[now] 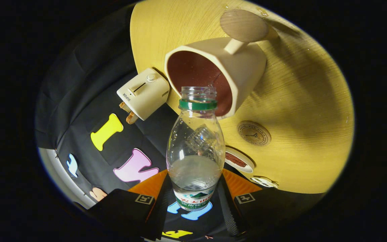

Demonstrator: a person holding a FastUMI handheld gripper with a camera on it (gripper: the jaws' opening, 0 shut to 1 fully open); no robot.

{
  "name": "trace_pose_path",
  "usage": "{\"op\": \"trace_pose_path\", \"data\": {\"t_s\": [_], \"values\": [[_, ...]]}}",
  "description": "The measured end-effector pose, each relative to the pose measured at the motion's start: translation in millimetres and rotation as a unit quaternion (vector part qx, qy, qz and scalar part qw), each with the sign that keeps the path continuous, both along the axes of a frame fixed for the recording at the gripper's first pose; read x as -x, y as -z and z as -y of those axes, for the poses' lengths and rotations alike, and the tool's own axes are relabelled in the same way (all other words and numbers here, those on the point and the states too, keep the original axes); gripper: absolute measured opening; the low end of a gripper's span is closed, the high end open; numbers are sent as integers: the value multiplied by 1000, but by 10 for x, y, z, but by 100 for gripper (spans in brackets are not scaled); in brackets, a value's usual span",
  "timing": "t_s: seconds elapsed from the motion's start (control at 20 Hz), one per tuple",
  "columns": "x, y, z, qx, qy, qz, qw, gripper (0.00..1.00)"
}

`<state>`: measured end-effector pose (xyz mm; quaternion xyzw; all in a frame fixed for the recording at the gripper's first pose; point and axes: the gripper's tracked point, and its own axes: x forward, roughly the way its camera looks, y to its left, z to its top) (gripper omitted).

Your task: Take the bottle from table, then pour the juice into the cup, finally place the bottle on the coaster

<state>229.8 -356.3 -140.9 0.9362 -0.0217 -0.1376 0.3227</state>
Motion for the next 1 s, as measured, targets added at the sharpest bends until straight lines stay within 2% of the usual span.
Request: {"op": "trace_pose_path", "data": {"t_s": [0.75, 0.85, 1.0], "values": [[6, 6, 48, -20, 13, -5, 1000, 73], [-10, -30, 17, -6, 13, -5, 1000, 73], [16, -66, -74, 46, 13, -13, 999, 73]]}}
